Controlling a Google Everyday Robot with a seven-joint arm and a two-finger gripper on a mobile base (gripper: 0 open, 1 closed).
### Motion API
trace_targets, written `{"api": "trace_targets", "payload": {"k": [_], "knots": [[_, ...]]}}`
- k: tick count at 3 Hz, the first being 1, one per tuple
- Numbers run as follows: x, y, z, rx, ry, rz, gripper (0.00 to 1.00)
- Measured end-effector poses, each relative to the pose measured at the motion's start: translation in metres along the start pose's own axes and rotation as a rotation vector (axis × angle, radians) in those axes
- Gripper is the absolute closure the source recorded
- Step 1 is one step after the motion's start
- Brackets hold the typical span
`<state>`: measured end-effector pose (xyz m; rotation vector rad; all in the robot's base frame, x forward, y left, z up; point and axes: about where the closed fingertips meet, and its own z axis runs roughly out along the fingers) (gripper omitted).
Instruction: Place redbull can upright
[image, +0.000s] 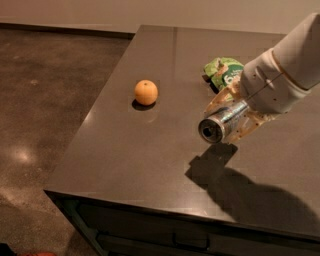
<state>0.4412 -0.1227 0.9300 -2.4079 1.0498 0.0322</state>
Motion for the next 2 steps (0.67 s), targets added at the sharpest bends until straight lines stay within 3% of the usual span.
{"api": "trace_targets", "payload": {"k": [1,2], "knots": [[-0.0005,-0.0156,-0.0077,0.119,-0.046,0.154,1.0],[-0.0007,-0.0159,-0.0079,0.119,-0.046,0.154,1.0]]}}
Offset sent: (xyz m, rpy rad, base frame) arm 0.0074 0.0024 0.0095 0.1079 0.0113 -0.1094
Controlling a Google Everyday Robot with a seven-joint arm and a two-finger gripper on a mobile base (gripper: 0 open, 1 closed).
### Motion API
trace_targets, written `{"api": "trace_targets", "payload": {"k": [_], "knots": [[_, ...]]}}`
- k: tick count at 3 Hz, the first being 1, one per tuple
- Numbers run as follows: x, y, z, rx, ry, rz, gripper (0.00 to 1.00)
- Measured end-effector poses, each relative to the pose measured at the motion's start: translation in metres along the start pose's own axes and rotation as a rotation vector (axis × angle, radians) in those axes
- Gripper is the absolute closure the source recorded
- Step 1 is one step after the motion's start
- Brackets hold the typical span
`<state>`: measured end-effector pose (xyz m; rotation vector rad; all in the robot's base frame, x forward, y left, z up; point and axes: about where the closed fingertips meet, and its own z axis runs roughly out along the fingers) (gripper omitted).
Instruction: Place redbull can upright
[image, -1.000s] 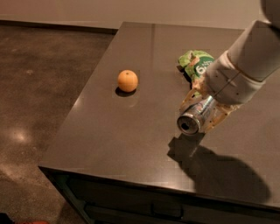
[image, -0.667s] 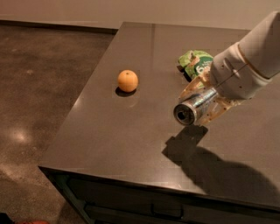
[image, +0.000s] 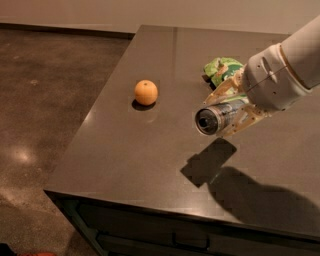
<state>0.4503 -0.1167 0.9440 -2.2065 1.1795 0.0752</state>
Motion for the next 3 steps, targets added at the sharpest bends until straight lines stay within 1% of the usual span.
{"api": "trace_targets", "payload": {"k": [1,2,3], "knots": [[0.0,-0.011,-0.001,0.039,0.064,0.04,1.0],[0.0,-0.027,-0.006,0.117,0.186,0.127,1.0],[0.006,-0.036,-0.012,0.182,0.268,0.252,1.0]]}}
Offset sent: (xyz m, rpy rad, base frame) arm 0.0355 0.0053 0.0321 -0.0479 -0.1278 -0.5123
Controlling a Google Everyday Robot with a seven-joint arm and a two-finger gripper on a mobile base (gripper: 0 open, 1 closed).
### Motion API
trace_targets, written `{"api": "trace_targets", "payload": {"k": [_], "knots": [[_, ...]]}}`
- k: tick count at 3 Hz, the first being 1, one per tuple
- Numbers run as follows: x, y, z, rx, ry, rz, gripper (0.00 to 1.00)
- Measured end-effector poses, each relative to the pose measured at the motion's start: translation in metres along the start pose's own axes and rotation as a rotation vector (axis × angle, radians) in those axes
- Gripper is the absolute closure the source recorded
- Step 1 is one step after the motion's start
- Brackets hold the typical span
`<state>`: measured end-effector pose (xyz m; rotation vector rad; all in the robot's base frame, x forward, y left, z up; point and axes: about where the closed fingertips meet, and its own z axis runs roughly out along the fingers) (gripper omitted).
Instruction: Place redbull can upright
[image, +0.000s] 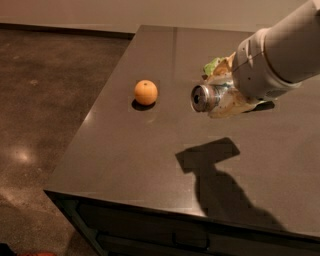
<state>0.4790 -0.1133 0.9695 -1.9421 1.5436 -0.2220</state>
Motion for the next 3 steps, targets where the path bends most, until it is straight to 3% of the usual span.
{"api": "trace_targets", "payload": {"k": [2,3], "knots": [[0.034,0.005,0.001,0.096,0.027,0.342,1.0],[0.043,0.005,0.001,0.157,0.026,0.457,1.0]]}}
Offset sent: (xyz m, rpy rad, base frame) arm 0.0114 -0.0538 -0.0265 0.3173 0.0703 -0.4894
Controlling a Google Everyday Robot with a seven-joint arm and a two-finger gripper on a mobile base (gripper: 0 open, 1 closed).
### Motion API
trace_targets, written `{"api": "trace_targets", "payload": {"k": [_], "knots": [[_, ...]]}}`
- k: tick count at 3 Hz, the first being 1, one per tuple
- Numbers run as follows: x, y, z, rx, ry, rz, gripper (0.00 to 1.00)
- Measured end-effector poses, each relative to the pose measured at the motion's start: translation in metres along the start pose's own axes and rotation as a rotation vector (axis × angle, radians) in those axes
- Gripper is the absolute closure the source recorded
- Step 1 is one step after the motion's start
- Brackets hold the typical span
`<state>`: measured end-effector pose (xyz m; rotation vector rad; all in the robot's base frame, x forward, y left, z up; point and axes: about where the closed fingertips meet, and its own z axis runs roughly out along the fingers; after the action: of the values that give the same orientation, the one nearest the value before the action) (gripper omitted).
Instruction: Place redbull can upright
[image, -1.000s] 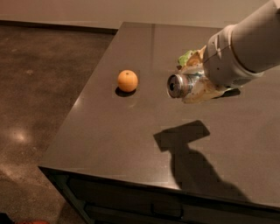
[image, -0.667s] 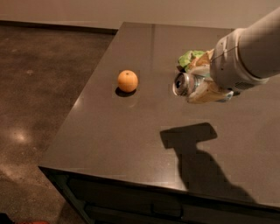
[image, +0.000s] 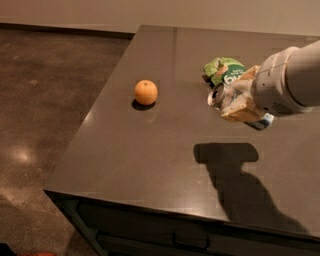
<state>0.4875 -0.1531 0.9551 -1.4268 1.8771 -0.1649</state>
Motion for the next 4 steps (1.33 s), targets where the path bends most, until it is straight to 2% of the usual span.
{"api": "trace_targets", "payload": {"k": [1,2,3,4], "knots": [[0.0021,-0.0027,-0.0033,0.06,-0.006,0.057,1.0],[0.0046,-0.0011,-0.01,0.15,-0.012,0.107,1.0],[0.0017,-0.007,-0.011,0.178,-0.024,0.105,1.0],[0.0063,-0.0101,-0.0116,0.14,-0.054,0.156,1.0]]}}
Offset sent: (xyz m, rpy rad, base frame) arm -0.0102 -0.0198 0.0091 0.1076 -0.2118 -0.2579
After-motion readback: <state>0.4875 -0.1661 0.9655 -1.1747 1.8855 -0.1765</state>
